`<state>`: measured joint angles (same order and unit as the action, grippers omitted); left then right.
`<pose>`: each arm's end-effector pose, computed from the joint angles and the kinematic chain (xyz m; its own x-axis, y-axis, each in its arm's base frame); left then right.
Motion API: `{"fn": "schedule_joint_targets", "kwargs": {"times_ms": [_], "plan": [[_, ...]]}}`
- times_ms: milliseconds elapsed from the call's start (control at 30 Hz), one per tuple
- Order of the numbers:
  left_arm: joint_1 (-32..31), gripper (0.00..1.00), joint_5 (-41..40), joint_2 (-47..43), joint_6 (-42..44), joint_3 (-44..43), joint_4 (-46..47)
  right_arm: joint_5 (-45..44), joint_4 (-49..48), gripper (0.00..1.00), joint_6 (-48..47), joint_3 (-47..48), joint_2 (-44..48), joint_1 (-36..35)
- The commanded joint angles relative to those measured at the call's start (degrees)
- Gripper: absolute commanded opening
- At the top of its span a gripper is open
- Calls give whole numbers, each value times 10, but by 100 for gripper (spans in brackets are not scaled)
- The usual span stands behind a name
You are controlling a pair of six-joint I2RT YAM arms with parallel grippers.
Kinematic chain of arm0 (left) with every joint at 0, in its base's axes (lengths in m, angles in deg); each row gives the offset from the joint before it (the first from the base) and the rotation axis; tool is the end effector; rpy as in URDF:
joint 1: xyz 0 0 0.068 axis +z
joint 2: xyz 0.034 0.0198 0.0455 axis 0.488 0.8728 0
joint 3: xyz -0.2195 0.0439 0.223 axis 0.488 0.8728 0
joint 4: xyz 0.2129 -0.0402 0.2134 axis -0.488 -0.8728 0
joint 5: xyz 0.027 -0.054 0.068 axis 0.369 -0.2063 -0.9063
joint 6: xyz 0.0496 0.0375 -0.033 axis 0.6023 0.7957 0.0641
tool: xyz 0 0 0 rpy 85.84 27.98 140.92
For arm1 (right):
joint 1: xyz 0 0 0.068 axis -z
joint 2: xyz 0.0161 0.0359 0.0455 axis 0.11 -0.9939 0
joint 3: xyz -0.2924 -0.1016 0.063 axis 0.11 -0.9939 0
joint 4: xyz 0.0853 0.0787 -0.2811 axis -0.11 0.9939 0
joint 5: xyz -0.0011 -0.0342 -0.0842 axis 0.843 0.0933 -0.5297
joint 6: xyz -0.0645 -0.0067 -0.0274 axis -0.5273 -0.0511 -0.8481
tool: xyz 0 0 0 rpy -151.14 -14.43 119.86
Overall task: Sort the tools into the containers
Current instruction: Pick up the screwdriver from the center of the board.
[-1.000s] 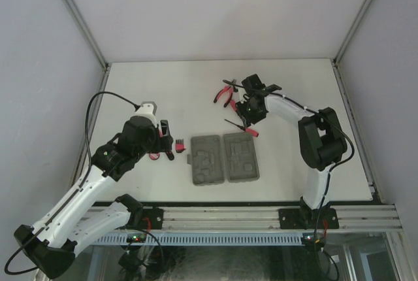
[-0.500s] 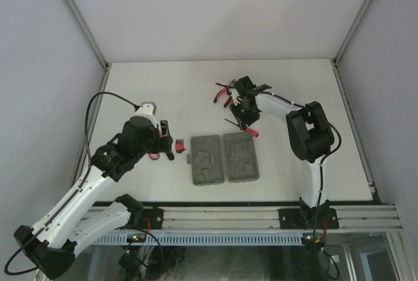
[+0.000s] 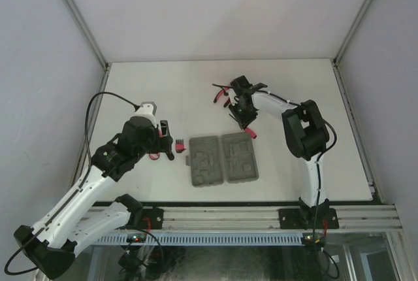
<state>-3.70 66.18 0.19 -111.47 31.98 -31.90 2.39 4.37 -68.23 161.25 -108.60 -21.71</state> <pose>0.1726 -0.0939 0.3268 -0.6290 -0.0746 -0.7738 0.1006 0.9792 -0.1761 0.4338 0.2342 0.1570 -0.7960 -0.5346 -0.2838 -0.5622 0.8268 0.0193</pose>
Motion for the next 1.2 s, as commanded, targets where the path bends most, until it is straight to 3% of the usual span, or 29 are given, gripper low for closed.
{"fn": "schedule_joint_targets", "kwargs": {"times_ms": [0, 433, 1167], "plan": [[5, 77, -8, 1, 14, 4, 4, 0, -3, 26, -15, 17, -20, -7], [4, 77, -10, -2, 12, 4, 3, -23, 2, 17, -26, 13, 24, -10], [4, 77, -13, -5, 10, 4, 2, -47, -31, 15, 10, -64, 137, 5]]}}
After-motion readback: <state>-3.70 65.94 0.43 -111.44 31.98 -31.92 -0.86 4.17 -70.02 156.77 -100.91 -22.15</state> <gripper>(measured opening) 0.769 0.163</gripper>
